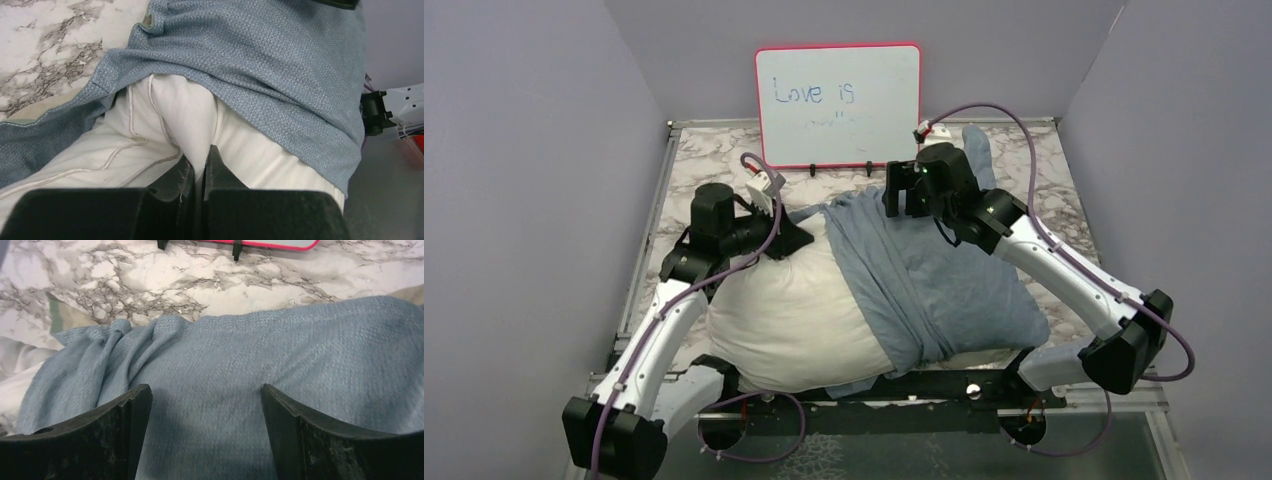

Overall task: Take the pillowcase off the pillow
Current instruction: Remove the pillow from the pillowcase.

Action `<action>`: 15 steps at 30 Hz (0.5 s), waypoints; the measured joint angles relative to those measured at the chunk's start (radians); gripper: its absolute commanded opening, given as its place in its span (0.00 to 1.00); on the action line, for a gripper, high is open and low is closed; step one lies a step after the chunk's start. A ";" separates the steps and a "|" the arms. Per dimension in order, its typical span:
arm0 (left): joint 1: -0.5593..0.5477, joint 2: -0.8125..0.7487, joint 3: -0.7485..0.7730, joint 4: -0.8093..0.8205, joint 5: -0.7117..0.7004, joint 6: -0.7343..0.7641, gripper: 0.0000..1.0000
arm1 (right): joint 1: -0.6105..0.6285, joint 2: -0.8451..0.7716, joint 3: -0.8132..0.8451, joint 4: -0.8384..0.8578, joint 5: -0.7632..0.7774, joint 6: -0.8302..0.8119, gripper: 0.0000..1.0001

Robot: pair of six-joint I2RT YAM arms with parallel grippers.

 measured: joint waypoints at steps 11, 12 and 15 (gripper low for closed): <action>-0.006 -0.236 -0.147 0.042 -0.027 -0.085 0.00 | 0.000 0.054 0.094 0.010 -0.114 -0.108 0.87; -0.006 -0.249 -0.151 0.042 -0.027 -0.095 0.00 | 0.000 0.043 0.094 0.023 -0.143 -0.118 0.87; -0.006 -0.260 -0.153 0.042 -0.027 -0.107 0.00 | 0.000 0.019 0.095 0.061 -0.195 -0.137 0.86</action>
